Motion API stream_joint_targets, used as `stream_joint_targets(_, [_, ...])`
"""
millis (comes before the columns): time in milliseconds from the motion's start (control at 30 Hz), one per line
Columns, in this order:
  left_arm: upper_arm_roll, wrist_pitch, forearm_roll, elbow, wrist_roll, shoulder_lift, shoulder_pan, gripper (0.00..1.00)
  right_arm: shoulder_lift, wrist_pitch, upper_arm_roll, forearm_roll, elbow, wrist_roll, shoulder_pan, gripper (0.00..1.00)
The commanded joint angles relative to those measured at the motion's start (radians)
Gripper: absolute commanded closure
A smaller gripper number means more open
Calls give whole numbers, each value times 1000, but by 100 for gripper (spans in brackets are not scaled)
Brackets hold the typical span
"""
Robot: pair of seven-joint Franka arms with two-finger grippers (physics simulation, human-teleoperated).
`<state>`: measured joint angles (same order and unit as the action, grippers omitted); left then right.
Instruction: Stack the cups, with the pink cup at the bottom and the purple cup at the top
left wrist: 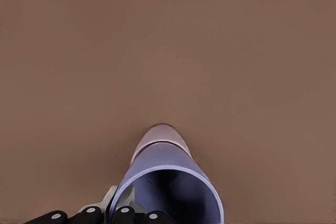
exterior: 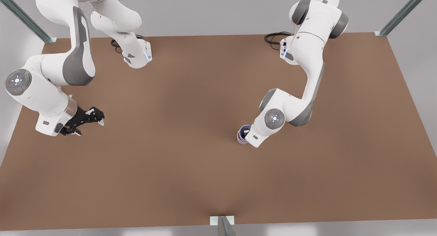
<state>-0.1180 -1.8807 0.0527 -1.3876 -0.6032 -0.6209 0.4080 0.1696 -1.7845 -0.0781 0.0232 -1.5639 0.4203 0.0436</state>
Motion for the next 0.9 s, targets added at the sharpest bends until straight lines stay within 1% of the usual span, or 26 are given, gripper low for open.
stream_joint_targets(0, [0,-61,2,-19,-181,1,0,79,7,4,0,0,15,-64,4,0])
stream_joint_targets(100, [0,-63,6,-34,-185,-2,0,79,18,4,1,-6,13,-330,2,0])
stream_joint_targets(267, [-2,-83,7,-62,-190,-2,2,77,21,4,-2,-2,11,-359,-8,0])
stream_joint_targets(300, [-2,-83,6,-62,-190,-2,3,77,21,4,-6,0,10,-414,-10,0])
stream_joint_targets(333, [-2,-83,6,-65,-188,-3,3,65,22,4,-8,-2,5,-440,-30,0])
stream_joint_targets(367, [-2,-84,6,-65,-182,-3,3,42,22,4,-8,-2,1,-442,-30,0])
stream_joint_targets(400, [0,-84,6,-67,-179,-3,3,11,21,5,-8,0,-1,-445,-30,0])
stream_joint_targets(433, [-2,-94,4,-70,-181,-3,3,0,22,5,-8,0,-2,-521,-31,0])
stream_joint_targets(467, [0,-94,4,-70,-185,-3,2,0,21,7,-9,0,-2,-580,-44,0])
stream_joint_targets(867, [-9,-67,7,-70,-205,13,12,0,30,4,-8,0,1,-571,-42,0])
